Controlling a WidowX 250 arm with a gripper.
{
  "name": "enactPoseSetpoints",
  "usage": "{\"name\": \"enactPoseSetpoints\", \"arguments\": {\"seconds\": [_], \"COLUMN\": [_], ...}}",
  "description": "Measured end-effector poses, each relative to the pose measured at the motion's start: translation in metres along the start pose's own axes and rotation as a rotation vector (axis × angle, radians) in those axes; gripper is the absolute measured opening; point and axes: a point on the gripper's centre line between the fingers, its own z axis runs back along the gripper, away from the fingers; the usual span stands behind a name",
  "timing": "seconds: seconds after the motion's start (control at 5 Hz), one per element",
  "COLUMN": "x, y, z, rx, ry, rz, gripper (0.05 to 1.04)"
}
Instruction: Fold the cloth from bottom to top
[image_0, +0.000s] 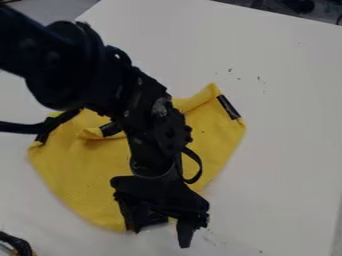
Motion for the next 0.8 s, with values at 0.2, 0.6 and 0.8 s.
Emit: {"name": "enactPoseSetpoints", "arguments": {"seconds": [0.2,0.6,0.8], "x": [-0.001,0.004,0.007], "y": [0.0,0.011,0.015], "z": [-0.003,-0.001,-0.006], "rx": [-0.002,0.04,0.021], "ry": [0.013,0.027,0.028], "rz": [-0.006,-0.013,0.006], "gripper": [0.999,0.999,0.999]}}
